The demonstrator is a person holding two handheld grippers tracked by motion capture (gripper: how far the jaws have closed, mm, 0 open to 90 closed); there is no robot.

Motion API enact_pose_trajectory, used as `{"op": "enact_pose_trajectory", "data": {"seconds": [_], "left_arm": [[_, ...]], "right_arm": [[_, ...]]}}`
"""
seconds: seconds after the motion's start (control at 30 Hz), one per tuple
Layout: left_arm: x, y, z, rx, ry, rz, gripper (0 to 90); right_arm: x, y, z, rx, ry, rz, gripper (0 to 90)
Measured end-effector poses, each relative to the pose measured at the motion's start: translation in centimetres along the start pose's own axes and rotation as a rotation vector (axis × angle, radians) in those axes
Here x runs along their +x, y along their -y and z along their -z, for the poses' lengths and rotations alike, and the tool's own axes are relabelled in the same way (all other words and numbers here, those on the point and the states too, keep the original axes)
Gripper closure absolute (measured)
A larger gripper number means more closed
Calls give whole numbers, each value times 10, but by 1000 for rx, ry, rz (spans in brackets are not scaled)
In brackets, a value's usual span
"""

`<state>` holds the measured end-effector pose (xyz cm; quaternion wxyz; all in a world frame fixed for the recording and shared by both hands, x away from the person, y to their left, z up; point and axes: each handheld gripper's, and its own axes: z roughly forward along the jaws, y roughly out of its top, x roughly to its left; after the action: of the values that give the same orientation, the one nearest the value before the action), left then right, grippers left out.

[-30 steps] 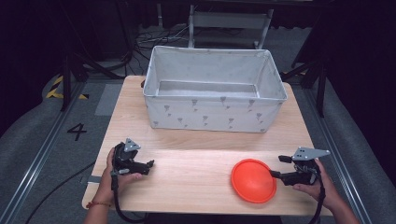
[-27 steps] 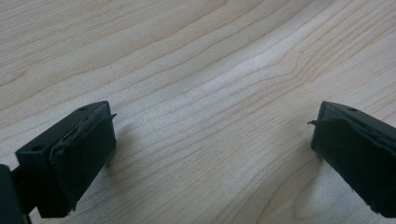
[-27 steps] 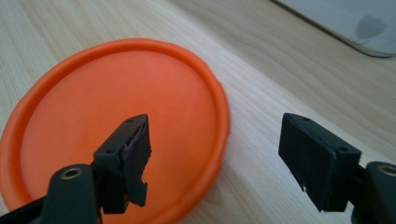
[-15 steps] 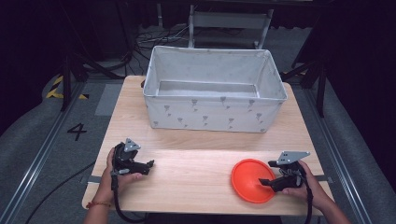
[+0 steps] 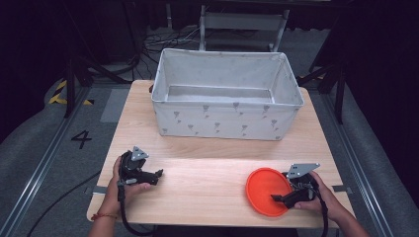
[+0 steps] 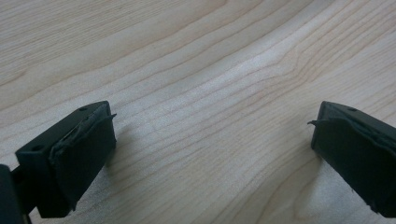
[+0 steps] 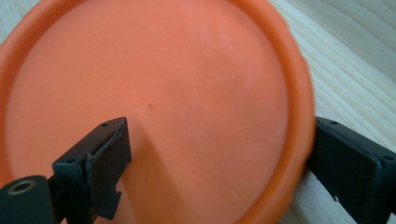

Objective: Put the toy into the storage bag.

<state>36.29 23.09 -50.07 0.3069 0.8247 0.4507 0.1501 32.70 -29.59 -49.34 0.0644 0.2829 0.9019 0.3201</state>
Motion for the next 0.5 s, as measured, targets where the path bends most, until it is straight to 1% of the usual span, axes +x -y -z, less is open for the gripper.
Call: {"op": "enact_pose_trajectory", "data": {"seconds": [0.13,0.2,0.3,0.33,0.37,0.4,0.47,0.5], "left_arm": [[0,0,0,-1,-1,-1,2],[0,0,0,1,0,-1,2],[0,0,0,1,0,-1,2],[0,0,0,1,0,-1,2],[0,0,0,1,0,-2,2],[0,0,0,1,0,-2,2],[0,0,0,1,0,-1,2],[0,0,0,1,0,-1,2]], "right_arm": [[1,-2,-1,8,4,-2,92],[2,-4,-2,10,8,-7,112],[2,-7,-1,17,16,-21,166],[2,-8,-1,20,18,-20,200],[1,-9,0,11,24,-28,284],[-1,-9,1,4,29,-34,322],[-5,-10,2,1,20,-43,387],[-7,-10,4,-8,18,-55,453]]}}
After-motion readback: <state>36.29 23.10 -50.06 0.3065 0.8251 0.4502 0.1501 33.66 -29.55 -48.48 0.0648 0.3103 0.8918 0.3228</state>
